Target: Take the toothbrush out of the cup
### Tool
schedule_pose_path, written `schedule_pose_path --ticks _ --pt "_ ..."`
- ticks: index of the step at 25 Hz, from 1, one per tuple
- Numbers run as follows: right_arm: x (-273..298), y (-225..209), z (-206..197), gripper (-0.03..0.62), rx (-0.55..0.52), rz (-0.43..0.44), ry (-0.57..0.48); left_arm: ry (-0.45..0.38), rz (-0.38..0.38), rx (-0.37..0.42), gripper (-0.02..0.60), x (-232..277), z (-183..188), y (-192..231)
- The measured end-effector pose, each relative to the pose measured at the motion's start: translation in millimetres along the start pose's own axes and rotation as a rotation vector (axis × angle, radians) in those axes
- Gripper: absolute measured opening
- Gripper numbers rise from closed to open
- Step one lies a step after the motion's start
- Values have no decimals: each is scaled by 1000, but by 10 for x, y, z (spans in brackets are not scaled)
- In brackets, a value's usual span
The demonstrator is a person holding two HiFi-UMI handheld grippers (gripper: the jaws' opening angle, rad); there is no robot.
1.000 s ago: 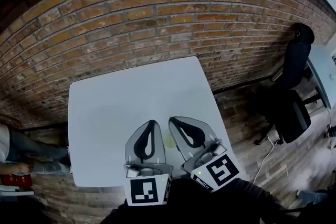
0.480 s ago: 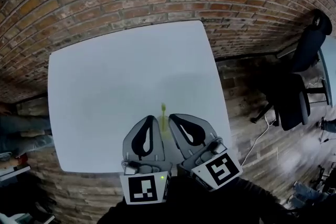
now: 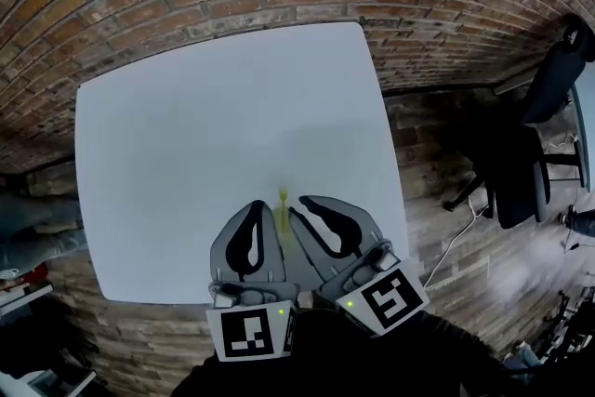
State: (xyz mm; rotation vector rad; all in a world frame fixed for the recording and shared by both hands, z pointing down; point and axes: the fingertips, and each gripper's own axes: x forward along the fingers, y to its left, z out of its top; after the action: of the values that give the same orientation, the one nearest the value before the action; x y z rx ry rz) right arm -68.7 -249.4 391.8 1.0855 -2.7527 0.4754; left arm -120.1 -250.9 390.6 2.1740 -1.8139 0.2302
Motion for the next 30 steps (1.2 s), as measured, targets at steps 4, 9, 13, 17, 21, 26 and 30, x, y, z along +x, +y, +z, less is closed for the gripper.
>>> schedule_pose_path --ticks 4,9,13,17,21,26,30 --pt "50 23 -1 119 -1 11 9 -3 10 0 8 -9 19 43" --pt "127 3 -48 130 -3 7 38 -12 26 -4 8 1 27 119" --pt "228 -33 -114 132 -1 4 69 12 33 -16 8 58 -33 198" --pt "330 -24 -187 132 6 20 93 15 39 -30 8 136 -80 286" --pt "407 -1 -274 125 19 27 125 41 35 -48 8 191 -153 346" --pt "416 -33 -316 73 34 12 135 51 26 -60 8 226 -197 356" --pt "416 -25 -322 61 29 8 133 48 18 -61 8 223 -204 345"
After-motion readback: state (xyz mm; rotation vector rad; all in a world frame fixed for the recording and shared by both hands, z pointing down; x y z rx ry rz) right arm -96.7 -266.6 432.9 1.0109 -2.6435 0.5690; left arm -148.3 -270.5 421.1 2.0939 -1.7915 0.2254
